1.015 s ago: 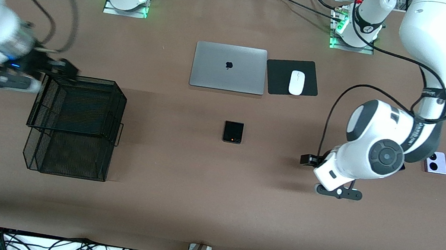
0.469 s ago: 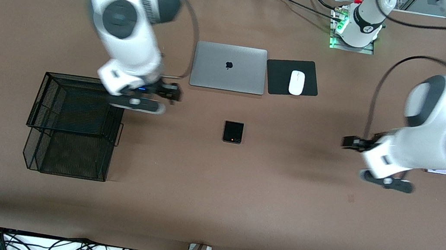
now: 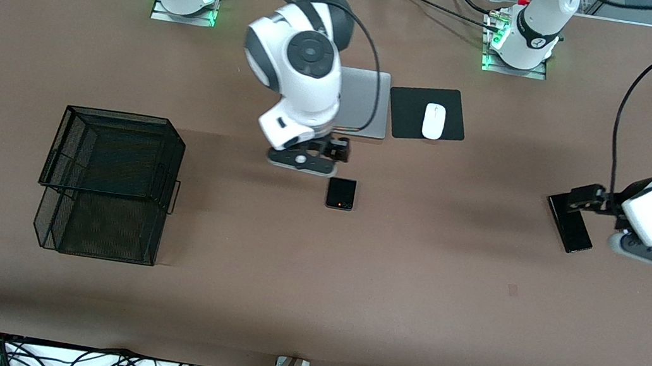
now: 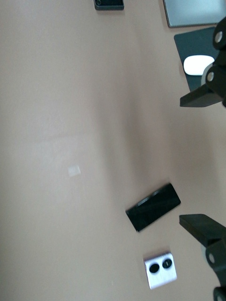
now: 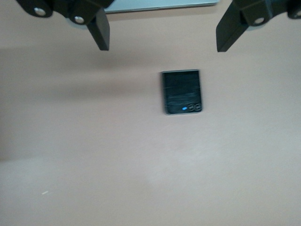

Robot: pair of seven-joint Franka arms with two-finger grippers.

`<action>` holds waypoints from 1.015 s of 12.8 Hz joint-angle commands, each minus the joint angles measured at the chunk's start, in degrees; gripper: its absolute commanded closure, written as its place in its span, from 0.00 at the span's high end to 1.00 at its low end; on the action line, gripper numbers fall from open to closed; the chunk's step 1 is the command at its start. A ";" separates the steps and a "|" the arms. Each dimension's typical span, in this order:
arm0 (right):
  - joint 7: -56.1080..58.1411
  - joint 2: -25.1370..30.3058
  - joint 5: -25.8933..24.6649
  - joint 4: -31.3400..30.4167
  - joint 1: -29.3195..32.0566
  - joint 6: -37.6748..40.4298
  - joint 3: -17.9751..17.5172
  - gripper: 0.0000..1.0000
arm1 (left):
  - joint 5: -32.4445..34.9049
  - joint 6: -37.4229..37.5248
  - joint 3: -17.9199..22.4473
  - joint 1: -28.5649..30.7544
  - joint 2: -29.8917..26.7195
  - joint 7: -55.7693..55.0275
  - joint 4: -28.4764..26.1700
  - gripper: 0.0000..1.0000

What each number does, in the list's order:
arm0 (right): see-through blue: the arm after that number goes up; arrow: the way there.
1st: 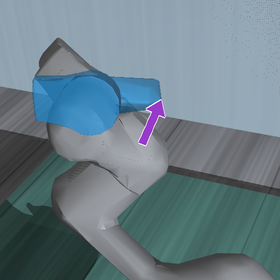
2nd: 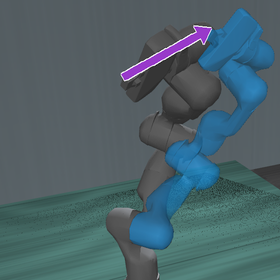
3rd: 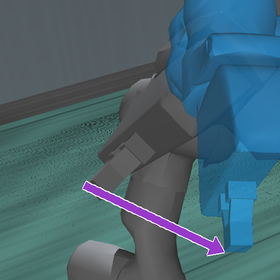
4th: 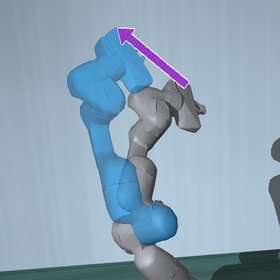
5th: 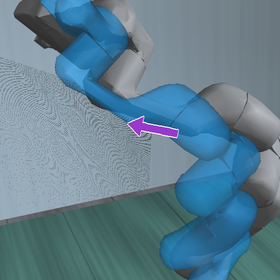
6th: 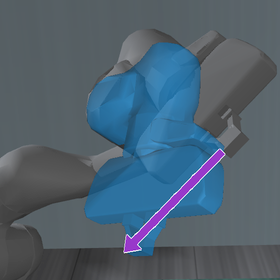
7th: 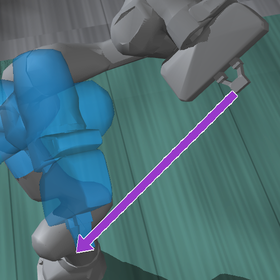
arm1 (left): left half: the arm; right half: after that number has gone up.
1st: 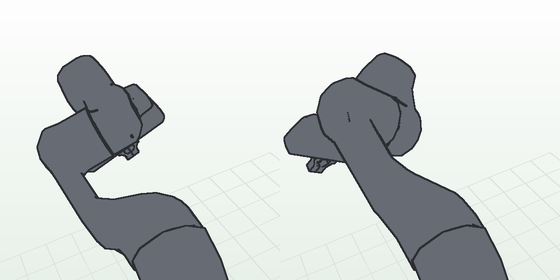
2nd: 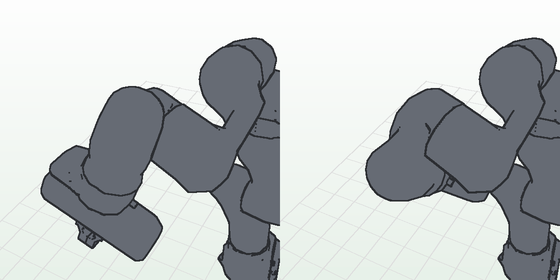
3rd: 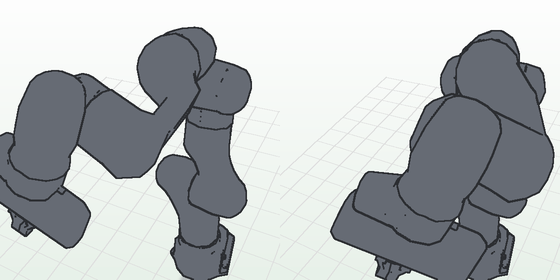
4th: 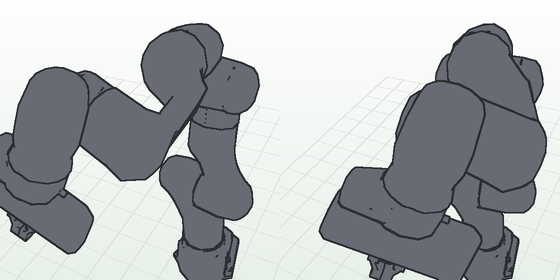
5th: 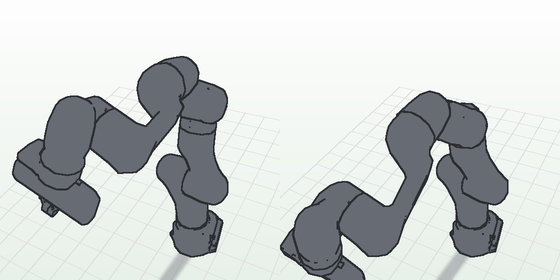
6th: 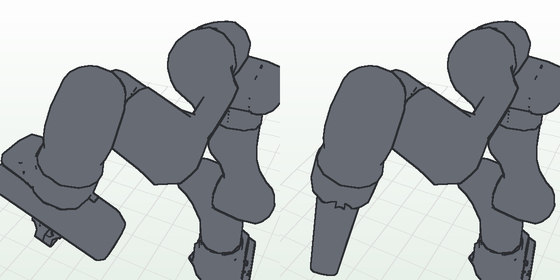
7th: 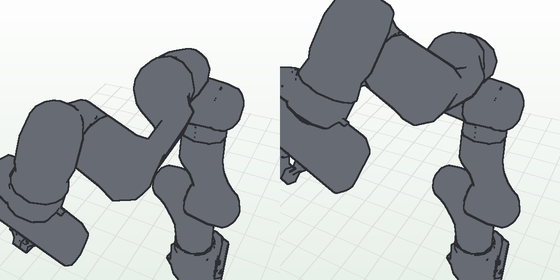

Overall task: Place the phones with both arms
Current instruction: 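Move the left gripper back while the right gripper reaches the flip phone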

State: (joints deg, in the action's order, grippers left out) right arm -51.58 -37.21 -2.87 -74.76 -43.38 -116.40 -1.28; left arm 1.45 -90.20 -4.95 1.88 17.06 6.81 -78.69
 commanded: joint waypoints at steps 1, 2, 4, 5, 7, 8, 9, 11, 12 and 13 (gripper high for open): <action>-2.56 -4.26 -2.04 2.33 -2.93 -3.12 0.93 1.00 | 2.07 -3.55 6.77 -3.81 -5.71 -0.91 -6.99 1.00; -2.82 -5.84 -3.18 2.33 -3.46 -4.35 0.93 1.00 | 2.24 -7.06 7.84 -3.82 -6.33 -0.74 -7.96 1.00; -3.88 -8.22 -3.46 2.25 -3.91 -6.90 0.93 1.00 | 2.07 -9.54 8.81 -3.99 -10.53 -1.09 -13.66 1.00; -3.97 -9.19 -3.46 2.25 -3.91 -8.04 0.93 1.00 | 1.98 -9.64 9.78 -4.43 -11.86 -1.09 -14.55 1.00; -4.14 -11.12 -3.55 2.16 -4.26 -10.50 1.01 1.00 | 1.98 -9.64 9.79 -4.52 -13.36 -1.09 -15.26 1.00; -4.93 -12.00 -4.16 2.16 -4.26 -11.91 1.01 1.00 | 1.98 -9.55 9.87 -4.61 -13.62 -1.09 -15.27 1.00; -7.02 -13.14 -4.77 2.16 -4.35 -13.57 1.01 1.00 | 1.98 -9.46 9.88 -4.69 -14.15 -1.09 -15.27 1.00; -9.24 -14.82 -6.88 2.25 -4.61 -16.39 1.01 1.00 | 1.98 -9.20 10.05 -4.61 -14.42 -1.09 -15.27 1.00; -9.68 -15.69 -7.50 2.25 -4.70 -17.71 1.01 1.00 | 1.98 -9.29 10.31 -4.61 -14.42 -0.92 -15.18 1.00; -9.77 -16.40 -8.02 2.25 -4.70 -18.94 1.10 1.00 | 1.98 -9.11 11.01 -4.78 -14.42 -0.92 -14.83 1.00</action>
State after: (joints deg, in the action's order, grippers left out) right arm -59.51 -51.56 -9.09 -74.30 -47.42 -133.60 -0.74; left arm 2.55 -98.62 4.52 -1.86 4.12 6.08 -92.03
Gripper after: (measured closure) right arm 0.000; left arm 0.000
